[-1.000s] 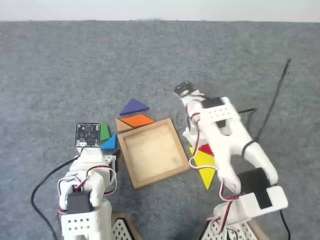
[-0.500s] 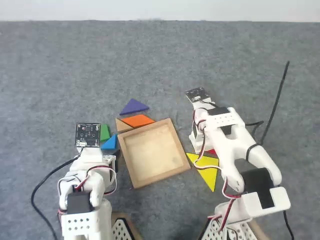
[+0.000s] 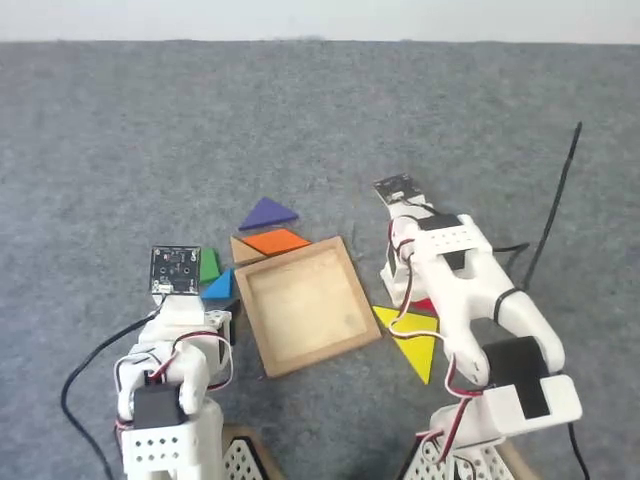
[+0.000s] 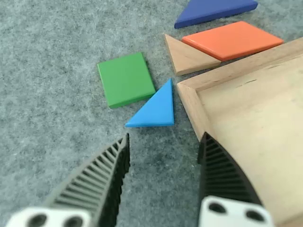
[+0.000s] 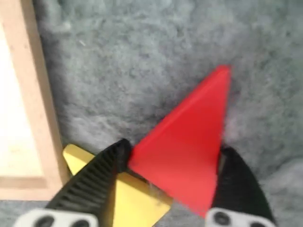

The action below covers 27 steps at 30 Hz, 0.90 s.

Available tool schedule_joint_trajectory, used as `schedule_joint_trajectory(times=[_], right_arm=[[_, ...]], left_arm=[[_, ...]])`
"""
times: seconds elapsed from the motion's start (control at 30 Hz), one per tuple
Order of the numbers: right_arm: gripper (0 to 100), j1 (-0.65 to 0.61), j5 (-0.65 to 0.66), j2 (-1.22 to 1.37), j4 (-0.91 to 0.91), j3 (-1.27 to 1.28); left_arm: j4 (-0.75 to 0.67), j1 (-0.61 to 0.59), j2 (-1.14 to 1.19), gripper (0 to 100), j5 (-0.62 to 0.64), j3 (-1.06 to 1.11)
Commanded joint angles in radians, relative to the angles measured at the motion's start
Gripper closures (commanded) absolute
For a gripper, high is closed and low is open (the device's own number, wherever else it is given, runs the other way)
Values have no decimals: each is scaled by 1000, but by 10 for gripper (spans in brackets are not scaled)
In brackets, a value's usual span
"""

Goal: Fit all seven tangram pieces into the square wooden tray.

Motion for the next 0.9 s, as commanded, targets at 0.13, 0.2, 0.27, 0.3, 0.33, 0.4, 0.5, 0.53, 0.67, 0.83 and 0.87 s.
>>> schedule_joint_trajectory(times=[0.13,0.2,0.27,0.3,0.33,0.4,0.5,0.53,0.67,0.83,0.87], right_arm=[[960,22,-9,-16,-8,0],[957,24,-6,-24,16,-12],[957,24,-5,-47,59,-48],[957,27,-5,-65,82,-71],[957,25,-5,-88,105,-94],[957,13,11,-142,147,-137],[958,-35,74,-206,209,-193],[958,-48,72,-222,225,-210],[958,-127,110,-243,240,-285],[957,-160,124,-200,242,-348],[954,-153,124,-188,242,-351]], left_arm=[[5,-2,-18,766,-5,-10],[5,-2,-18,766,-5,-10],[5,-2,-18,766,-5,-10],[5,-2,-18,766,-5,-10],[5,-2,-18,766,-5,-10],[5,-2,-18,766,-5,-10],[5,-2,-18,766,-5,-10],[5,-2,-18,766,-5,-10],[5,-2,-18,766,-5,-10],[5,-2,-18,766,-5,-10],[5,-2,-18,766,-5,-10]])
